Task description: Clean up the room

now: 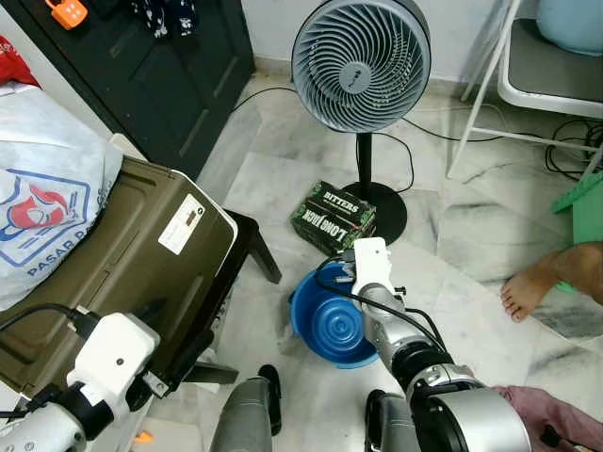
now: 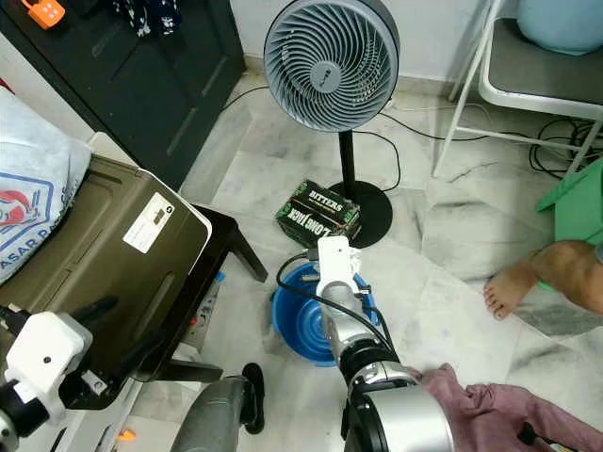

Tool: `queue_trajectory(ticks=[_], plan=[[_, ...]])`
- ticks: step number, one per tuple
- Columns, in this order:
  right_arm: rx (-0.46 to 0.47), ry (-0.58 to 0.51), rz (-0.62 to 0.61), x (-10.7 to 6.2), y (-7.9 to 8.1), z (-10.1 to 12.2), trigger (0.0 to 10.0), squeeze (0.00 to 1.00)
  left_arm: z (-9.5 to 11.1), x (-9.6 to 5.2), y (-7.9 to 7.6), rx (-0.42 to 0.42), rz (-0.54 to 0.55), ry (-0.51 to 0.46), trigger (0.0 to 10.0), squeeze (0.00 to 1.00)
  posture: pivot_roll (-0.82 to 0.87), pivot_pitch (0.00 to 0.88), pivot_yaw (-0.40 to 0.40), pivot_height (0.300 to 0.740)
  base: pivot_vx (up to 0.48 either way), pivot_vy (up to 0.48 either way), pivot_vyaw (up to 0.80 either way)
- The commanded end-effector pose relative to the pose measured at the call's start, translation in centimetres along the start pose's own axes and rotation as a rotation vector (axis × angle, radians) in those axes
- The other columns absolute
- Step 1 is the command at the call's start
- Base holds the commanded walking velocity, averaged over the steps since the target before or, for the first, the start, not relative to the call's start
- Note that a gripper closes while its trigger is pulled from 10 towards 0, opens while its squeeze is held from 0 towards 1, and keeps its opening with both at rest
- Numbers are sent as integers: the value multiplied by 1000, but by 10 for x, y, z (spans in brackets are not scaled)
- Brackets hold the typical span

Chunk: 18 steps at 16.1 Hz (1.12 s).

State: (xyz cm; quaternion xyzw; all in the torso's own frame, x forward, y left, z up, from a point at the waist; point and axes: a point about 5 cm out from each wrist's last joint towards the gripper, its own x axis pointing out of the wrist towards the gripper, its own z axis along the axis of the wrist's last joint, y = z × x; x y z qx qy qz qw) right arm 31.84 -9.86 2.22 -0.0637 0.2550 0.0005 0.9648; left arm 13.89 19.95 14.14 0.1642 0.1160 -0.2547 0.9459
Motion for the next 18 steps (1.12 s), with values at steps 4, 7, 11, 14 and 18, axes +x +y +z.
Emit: queue_trajectory(ticks=[4,7,11,14,18], plan=[[33,-5,25,-1,9,1,10000,1000,-8,-1,1,4,-15,44,10000,0,278,288,139,740,0,0,0],[50,-28,32,-1,9,4,10000,1000,-8,1,3,14,-13,42,10000,0,278,283,138,740,0,0,0],[54,-68,45,-2,11,9,10000,1000,-7,2,1,18,-19,36,10000,0,277,284,138,740,0,0,0],[80,-93,72,-2,11,12,10000,1000,-7,5,3,22,-13,27,10000,0,272,281,136,740,0,0,0],[75,-206,261,-9,28,29,10000,1000,0,24,0,10,-8,-41,10000,0,205,255,121,740,0,0,0]])
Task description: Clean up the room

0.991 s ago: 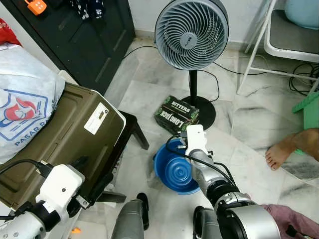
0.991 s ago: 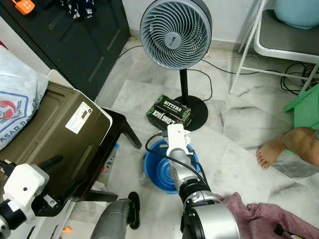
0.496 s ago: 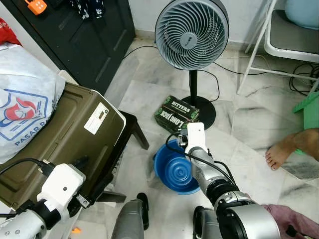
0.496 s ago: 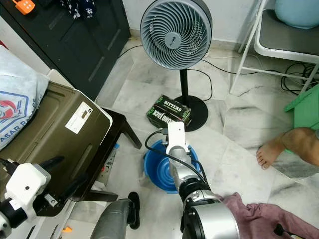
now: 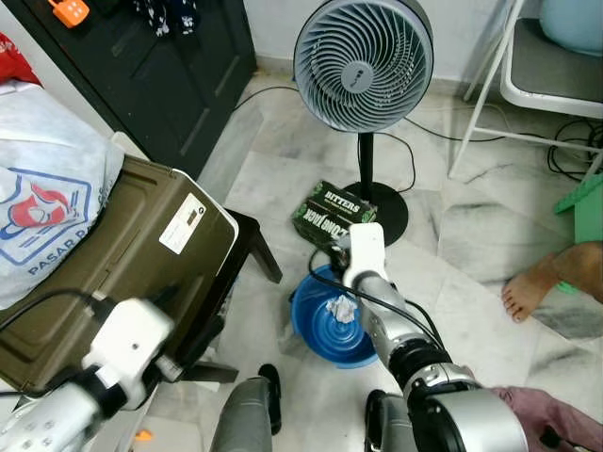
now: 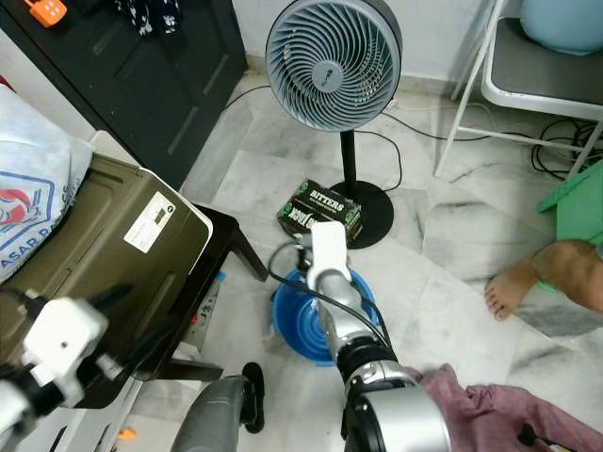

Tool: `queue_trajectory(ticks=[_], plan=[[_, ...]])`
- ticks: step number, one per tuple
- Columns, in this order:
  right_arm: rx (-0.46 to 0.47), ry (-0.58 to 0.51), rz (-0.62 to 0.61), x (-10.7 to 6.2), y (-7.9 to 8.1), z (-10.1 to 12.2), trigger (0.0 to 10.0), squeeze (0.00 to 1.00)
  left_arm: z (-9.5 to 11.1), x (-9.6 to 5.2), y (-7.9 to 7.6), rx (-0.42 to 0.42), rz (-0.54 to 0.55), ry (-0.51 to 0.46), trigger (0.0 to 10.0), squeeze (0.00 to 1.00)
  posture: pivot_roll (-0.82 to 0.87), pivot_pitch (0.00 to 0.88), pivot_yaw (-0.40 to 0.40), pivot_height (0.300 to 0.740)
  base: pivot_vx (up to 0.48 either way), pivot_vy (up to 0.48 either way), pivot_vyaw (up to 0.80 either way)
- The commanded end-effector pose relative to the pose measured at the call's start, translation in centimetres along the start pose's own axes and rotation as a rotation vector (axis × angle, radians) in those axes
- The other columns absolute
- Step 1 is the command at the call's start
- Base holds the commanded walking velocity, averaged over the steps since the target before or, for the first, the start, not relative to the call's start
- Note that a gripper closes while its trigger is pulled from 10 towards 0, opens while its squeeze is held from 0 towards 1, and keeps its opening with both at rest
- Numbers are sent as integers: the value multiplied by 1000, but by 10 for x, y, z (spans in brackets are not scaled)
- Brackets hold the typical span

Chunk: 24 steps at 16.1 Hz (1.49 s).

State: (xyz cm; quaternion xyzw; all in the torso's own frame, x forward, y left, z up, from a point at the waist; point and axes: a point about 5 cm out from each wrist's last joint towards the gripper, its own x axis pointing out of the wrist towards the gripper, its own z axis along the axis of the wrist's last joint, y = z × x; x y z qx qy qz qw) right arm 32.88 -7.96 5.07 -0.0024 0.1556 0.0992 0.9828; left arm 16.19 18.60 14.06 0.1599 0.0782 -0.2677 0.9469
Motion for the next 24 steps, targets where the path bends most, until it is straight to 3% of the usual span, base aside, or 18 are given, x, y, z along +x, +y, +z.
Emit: queue_trajectory(ticks=[1,3,6,9,10,11,12,13,15,18,20,22,24], plan=[[15,5,106,-2,18,0,10000,1000,-7,5,-1,-8,10,18,10000,0,168,242,104,740,0,0,0],[-84,-62,261,-9,25,14,10000,1000,0,42,-6,-32,31,-77,10000,0,86,192,55,740,0,0,0],[-205,-99,382,-17,21,21,10000,1000,3,69,-2,-21,78,-134,10000,0,18,120,14,740,0,0,0],[-274,-149,377,-27,-2,42,10000,1000,5,98,6,1,151,-195,10000,0,-75,0,-8,740,0,0,0],[-310,-205,330,-29,-11,52,10000,1000,10,107,8,-2,188,-228,10000,0,-80,0,-13,740,0,0,0],[-332,-239,278,-31,-19,57,10000,545,14,112,11,-11,221,-252,10000,0,-79,0,-18,740,0,0,0],[-315,-251,240,-34,-26,58,10000,0,15,113,14,-15,252,-266,10000,0,-75,0,-24,740,0,0,0],[-195,-225,209,-40,-40,55,10000,0,13,115,21,-39,332,-261,10000,0,-70,0,-29,740,0,0,0],[-186,-231,107,-47,-57,53,10000,0,8,112,26,-24,418,-252,10000,0,-65,0,-34,740,0,0,0],[-113,-216,-6,-64,-75,40,10000,0,-5,97,36,-67,500,-260,10000,0,-39,0,-41,740,0,0,0],[-142,-262,-177,-76,-100,45,10000,0,-12,81,42,-95,550,-255,10000,0,-41,0,-41,740,0,0,0],[-176,-294,-228,-81,-103,47,10000,0,-12,78,43,-107,572,-262,10000,0,-32,0,-58,740,0,0,0],[-139,-316,-150,-81,-88,52,10000,0,-9,76,42,-141,577,-284,10000,0,-21,0,-70,740,0,0,0]])
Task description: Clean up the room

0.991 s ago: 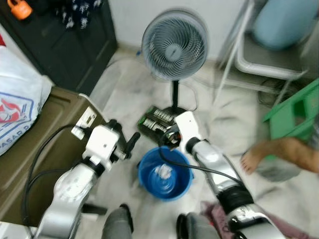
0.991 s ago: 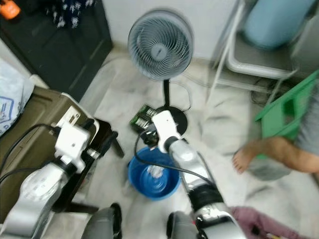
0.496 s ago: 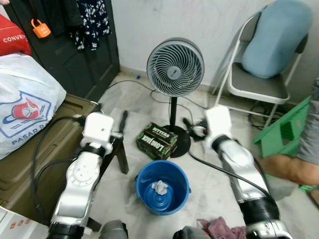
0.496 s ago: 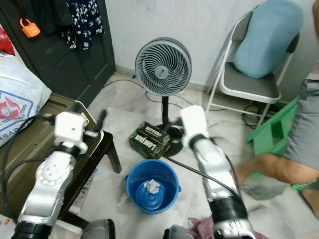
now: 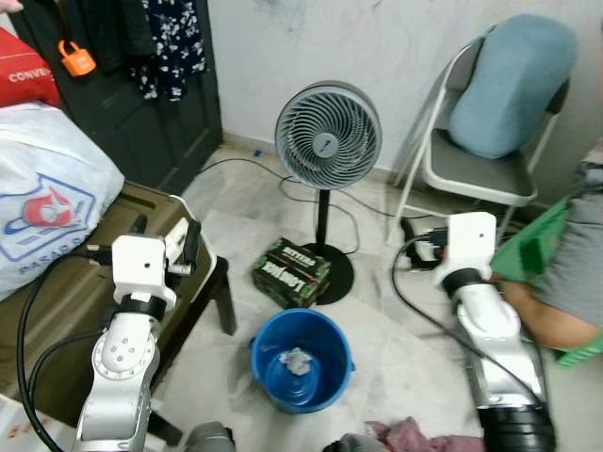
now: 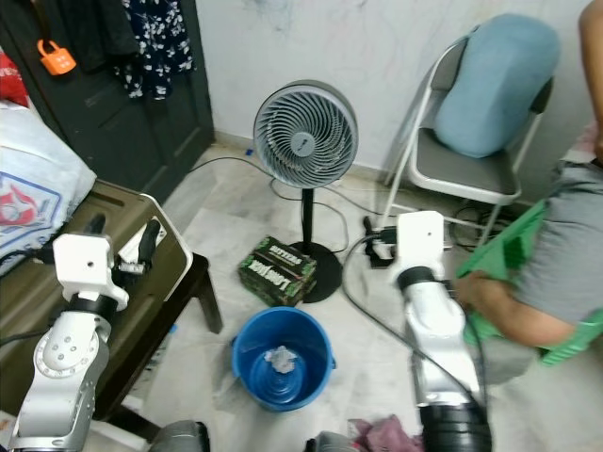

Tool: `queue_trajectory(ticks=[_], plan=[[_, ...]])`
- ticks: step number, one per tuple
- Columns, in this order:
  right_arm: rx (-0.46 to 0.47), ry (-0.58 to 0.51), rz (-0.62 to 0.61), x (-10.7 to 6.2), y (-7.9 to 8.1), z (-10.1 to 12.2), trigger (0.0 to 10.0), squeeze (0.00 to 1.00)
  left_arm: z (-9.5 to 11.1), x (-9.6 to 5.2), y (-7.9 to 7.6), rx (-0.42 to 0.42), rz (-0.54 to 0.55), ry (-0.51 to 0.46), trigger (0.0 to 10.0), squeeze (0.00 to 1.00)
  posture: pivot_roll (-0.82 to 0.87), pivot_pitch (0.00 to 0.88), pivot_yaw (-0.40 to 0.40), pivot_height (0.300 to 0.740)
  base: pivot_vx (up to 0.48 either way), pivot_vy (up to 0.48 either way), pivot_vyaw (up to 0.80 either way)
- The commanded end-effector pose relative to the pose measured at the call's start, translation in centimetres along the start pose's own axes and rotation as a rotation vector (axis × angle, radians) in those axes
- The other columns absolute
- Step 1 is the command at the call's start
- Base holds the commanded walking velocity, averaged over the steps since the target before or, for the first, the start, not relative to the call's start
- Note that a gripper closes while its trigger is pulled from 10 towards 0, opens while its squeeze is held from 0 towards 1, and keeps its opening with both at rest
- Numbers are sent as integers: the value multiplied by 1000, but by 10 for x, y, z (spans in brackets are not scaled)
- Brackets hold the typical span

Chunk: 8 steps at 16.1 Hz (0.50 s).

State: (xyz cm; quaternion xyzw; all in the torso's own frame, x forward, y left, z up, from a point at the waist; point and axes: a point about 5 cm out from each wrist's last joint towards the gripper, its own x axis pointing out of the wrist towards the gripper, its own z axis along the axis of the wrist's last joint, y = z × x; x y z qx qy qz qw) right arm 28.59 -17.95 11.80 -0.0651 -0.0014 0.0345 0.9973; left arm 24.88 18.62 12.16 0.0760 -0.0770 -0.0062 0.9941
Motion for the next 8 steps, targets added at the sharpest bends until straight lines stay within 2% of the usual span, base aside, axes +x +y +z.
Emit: queue_trajectory(ticks=[1,2,3,5,7,8], plan=[[3,-23,-1,0,0,6,10000,0,3,-3,1,-22,14,-9,10000,0,-27,0,-70,740,0,0,0],[20,-39,-41,-2,-2,10,10000,0,1,-11,2,-28,26,7,10000,0,-39,0,-60,740,0,0,0],[31,-16,-58,-16,-10,6,10000,0,-9,-36,6,-41,57,71,10000,0,-56,0,-44,740,0,0,0],[8,40,-33,-33,-14,-8,10000,0,-16,-55,2,-34,19,126,10000,0,-50,0,-44,740,0,0,0],[-7,41,-2,-35,-8,-12,10000,0,-16,-53,1,-24,20,129,10000,0,-56,0,-36,740,0,0,0],[-19,29,8,-32,-4,-11,10000,0,-18,-50,6,-11,71,140,10000,0,-59,0,-30,740,0,0,0]])
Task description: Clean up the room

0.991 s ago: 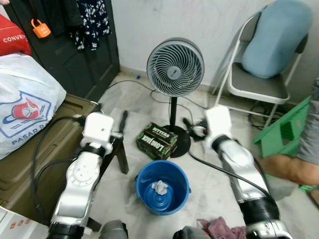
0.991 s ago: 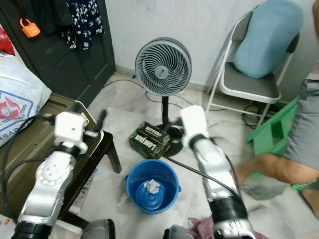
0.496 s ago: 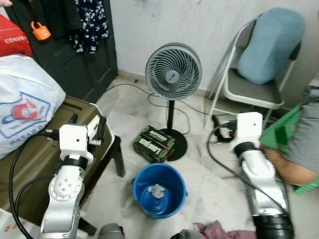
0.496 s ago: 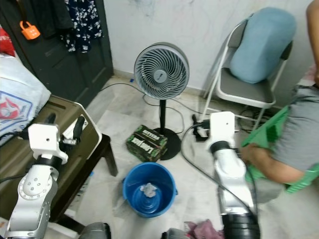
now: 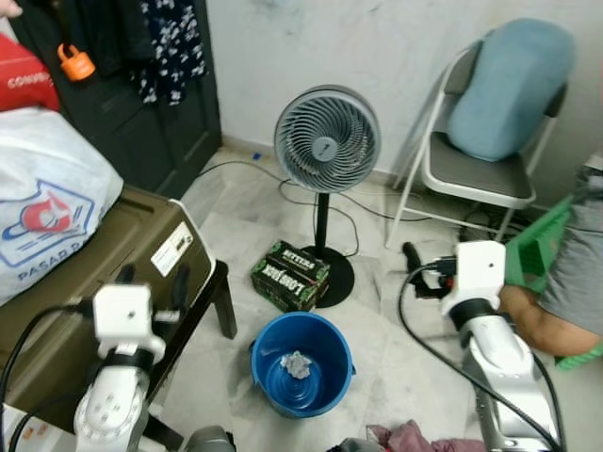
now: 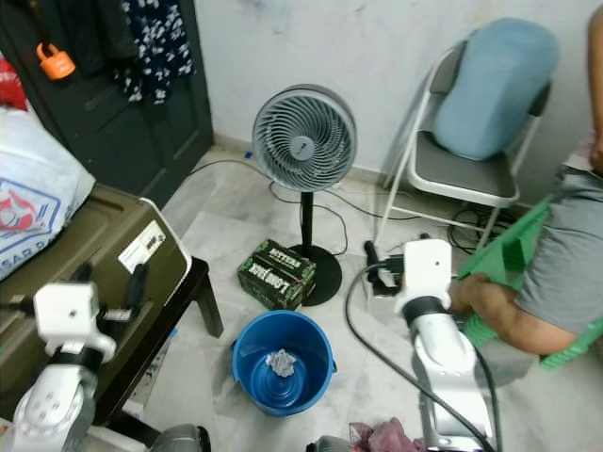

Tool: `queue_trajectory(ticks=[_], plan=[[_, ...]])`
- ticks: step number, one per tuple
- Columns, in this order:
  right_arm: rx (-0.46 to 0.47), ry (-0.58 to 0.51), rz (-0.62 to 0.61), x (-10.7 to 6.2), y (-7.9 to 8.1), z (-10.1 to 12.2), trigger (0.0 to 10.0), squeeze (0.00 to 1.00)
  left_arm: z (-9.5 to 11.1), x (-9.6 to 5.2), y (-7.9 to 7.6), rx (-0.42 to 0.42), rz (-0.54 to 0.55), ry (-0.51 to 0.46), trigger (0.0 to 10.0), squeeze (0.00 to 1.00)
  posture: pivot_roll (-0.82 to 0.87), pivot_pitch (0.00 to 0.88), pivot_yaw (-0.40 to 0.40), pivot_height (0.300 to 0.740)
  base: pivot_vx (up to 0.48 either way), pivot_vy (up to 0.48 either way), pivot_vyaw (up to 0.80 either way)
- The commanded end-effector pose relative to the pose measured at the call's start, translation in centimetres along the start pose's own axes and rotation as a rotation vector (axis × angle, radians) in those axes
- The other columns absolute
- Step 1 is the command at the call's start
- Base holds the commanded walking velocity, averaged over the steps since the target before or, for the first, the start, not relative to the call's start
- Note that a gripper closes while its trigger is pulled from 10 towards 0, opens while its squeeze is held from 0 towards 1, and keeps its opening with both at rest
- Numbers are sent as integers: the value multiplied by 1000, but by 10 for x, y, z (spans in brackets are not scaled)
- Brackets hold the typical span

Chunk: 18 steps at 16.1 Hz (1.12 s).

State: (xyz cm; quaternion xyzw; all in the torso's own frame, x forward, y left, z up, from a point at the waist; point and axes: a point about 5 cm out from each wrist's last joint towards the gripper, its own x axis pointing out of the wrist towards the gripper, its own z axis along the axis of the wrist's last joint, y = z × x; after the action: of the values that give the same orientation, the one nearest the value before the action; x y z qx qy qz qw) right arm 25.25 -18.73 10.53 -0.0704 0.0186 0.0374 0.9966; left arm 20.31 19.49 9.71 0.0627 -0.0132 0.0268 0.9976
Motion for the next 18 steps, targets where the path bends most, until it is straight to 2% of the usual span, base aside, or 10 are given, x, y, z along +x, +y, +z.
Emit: queue_trajectory(ticks=[1,3,5,6,9,12,14,18], plan=[[-2,-15,-14,3,-1,3,10000,0,-2,-1,7,-1,45,16,10000,0,-75,0,-15,740,0,0,0],[-8,-24,-5,6,-2,5,10000,0,2,3,-1,-22,-10,-9,10000,0,-74,0,-20,740,0,0,688],[-16,-38,6,13,2,8,10000,0,9,12,-15,21,-91,-48,10000,0,-44,0,-48,740,0,0,800],[-11,-45,21,17,7,10,10000,0,12,16,-18,15,-112,-59,10000,0,-44,0,-47,740,0,0,800],[-11,-77,84,27,24,17,10000,0,12,23,-20,-49,-95,-52,10000,0,-56,0,-31,740,0,0,800],[-11,-86,56,32,23,19,10000,0,16,29,-28,-43,-111,-61,10000,0,-33,0,-26,740,0,0,800],[-21,-74,62,29,25,14,10000,0,18,30,-27,6,-104,-68,10000,0,-28,0,-32,740,0,0,800],[-21,-69,69,31,25,14,10000,0,6,27,-22,-7,-62,17,10000,0,-45,0,-22,740,0,0,800]])
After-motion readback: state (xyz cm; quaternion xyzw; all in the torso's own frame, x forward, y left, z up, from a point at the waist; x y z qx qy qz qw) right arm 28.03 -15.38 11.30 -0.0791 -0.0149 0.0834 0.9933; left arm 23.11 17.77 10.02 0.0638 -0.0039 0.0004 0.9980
